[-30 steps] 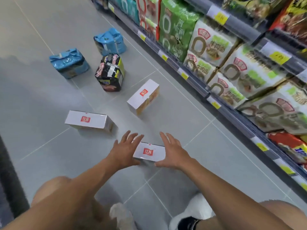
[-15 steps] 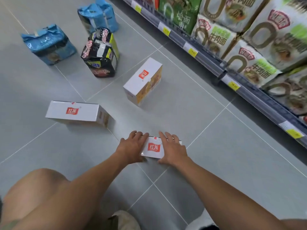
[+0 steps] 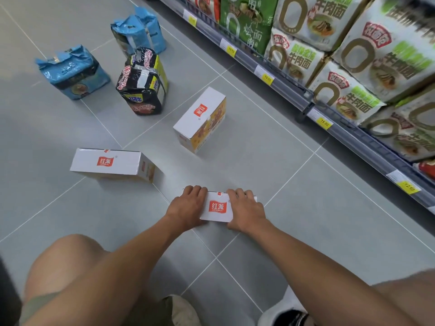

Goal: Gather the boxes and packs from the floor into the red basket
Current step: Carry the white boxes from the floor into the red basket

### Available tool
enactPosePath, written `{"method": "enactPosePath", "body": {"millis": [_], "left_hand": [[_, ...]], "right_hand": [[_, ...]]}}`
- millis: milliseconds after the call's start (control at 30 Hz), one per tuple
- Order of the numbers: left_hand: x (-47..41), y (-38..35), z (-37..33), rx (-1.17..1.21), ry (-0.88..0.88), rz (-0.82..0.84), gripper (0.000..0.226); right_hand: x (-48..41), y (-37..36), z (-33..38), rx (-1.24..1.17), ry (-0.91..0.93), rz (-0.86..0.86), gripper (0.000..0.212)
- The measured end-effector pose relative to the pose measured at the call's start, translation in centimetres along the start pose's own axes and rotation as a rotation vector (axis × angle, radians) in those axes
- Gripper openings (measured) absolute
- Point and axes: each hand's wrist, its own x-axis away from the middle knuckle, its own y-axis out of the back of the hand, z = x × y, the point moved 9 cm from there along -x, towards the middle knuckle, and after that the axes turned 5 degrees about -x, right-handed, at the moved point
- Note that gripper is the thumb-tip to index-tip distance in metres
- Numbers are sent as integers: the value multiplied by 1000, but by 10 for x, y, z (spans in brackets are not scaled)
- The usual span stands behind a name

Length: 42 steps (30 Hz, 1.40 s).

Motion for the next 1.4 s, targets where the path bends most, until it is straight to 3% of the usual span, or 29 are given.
{"method": "enactPosePath", "body": {"millis": [233, 533, 833, 1100, 1400], "left_hand": [[76, 123, -23, 13, 14, -36, 91], [232, 354, -45, 44, 67, -113, 88], [335, 559, -80, 20, 82, -157, 90], [339, 635, -124, -27, 60, -209, 98], [298, 674, -175, -64, -61, -253, 102]], "right_hand": [[78, 110, 27, 9, 57, -13, 90], [236, 327, 104, 36, 128, -14, 93], [354, 514, 143, 65, 218, -43, 96], [391, 595, 114, 90, 267, -86, 97], [405, 636, 54, 60, 149, -128, 95]]}}
